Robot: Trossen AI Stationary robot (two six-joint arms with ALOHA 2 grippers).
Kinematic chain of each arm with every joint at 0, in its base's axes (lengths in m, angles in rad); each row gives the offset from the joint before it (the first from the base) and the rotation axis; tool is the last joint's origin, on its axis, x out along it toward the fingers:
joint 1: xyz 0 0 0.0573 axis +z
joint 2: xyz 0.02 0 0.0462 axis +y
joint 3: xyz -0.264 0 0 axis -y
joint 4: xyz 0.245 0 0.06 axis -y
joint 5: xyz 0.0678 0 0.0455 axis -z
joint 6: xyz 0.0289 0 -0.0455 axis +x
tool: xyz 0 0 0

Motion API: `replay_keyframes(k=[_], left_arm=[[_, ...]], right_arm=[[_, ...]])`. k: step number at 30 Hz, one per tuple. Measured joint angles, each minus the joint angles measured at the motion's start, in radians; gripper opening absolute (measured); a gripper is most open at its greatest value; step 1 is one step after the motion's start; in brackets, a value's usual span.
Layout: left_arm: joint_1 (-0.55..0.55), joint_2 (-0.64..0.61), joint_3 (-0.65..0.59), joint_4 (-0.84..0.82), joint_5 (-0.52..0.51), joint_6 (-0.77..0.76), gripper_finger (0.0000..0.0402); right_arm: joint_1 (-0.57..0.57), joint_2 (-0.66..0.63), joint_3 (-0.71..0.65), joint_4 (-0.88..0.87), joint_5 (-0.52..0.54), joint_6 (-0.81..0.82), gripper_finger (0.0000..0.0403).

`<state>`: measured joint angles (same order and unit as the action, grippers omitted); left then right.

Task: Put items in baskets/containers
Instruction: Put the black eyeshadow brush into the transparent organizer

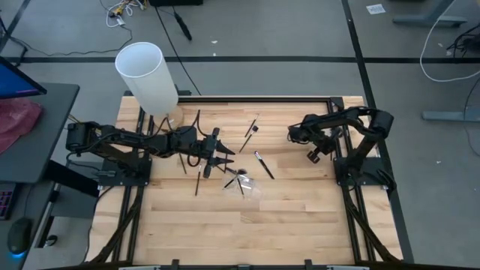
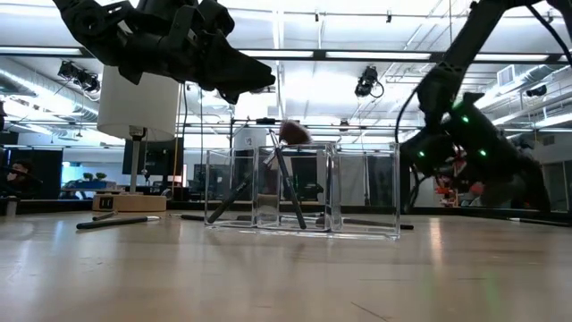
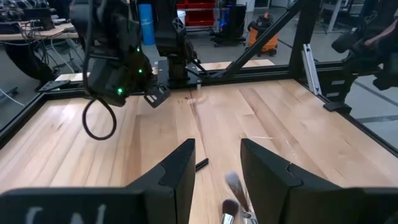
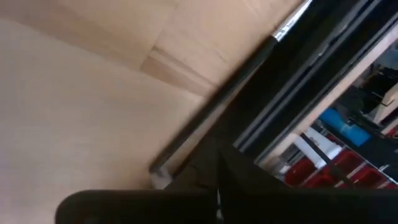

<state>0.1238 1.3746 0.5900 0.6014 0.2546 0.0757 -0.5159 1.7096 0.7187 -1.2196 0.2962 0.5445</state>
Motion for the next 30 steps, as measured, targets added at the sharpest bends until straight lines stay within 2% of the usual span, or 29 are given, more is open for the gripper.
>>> replay_keyframes(k=[3, 18, 30], left_arm=[[0.0, 0.0, 0.0, 0.0, 0.0, 0.009, 0.0131], [0.0, 0.0, 0.0, 0.0, 0.0, 0.014, 0.0131], [0.0, 0.0, 0.0, 0.0, 0.0, 0.014, 0.0131]], right_arm=[[-0.008, 0.0, -0.041, 0.059, -0.001, -0.003, 0.0002], [-0.008, 0.0, -0.043, 0.078, 0.01, 0.034, 0.0], [0.107, 0.0, 0.007, 0.059, 0.01, 0.045, 0.0]])
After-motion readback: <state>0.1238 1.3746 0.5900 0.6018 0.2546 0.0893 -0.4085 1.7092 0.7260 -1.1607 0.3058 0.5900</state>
